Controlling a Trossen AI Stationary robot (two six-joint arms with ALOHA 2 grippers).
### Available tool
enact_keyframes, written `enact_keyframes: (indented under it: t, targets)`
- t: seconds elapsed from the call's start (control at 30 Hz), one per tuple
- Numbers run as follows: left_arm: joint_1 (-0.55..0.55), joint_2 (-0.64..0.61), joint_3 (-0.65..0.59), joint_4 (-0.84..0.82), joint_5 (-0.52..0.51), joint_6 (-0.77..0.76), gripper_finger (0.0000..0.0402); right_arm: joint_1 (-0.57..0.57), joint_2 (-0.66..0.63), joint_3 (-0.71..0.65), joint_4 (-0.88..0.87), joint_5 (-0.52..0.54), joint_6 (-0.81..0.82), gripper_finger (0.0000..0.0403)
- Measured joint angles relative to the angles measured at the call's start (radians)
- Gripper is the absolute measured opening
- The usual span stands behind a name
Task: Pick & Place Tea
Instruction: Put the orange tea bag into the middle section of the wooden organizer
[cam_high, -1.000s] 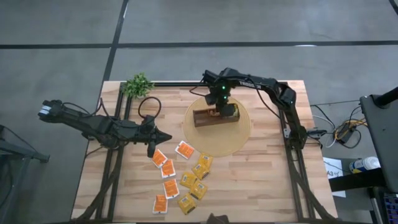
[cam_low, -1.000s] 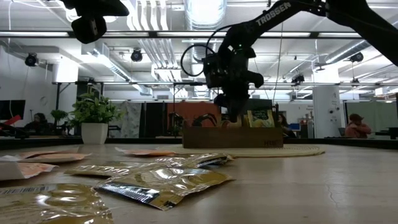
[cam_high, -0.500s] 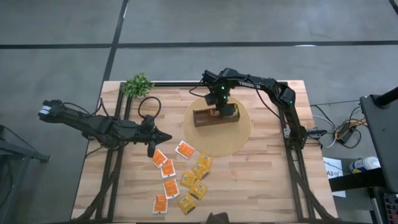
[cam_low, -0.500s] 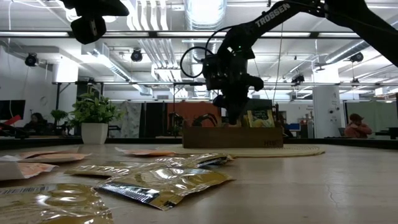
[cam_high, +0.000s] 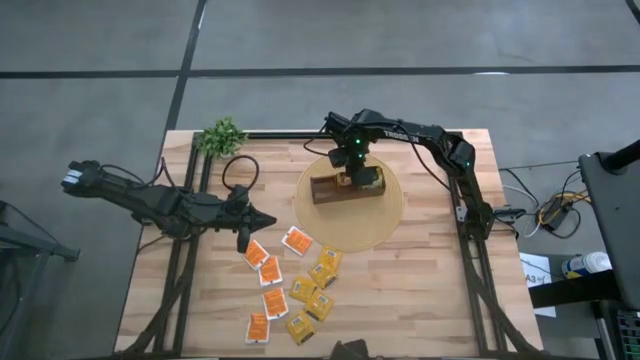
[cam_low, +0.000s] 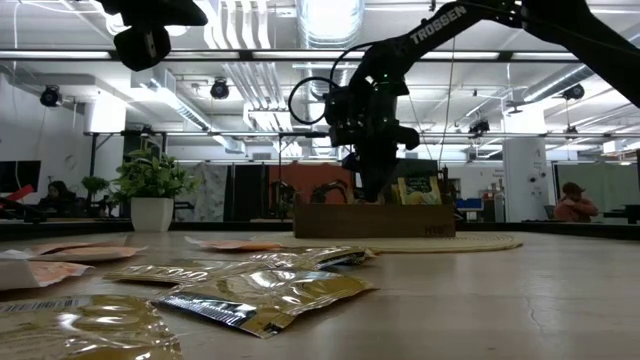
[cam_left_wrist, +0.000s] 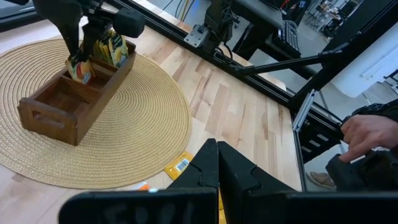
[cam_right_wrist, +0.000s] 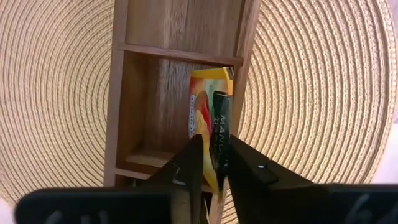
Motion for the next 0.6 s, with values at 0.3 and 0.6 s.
enact_keyframes:
  t: [0.3,0.6]
  targets:
    - [0.000,0.000,0.000,0.000,0.000,0.000,0.0000,0.000,-0.036,0.005,-0.002,0.005,0.024,0.0111]
    - [0.000,0.000,0.000,0.005,0.000,0.000,0.0000,-0.002,-0.059,0.140,-0.049,0.026,0.115,0.0140]
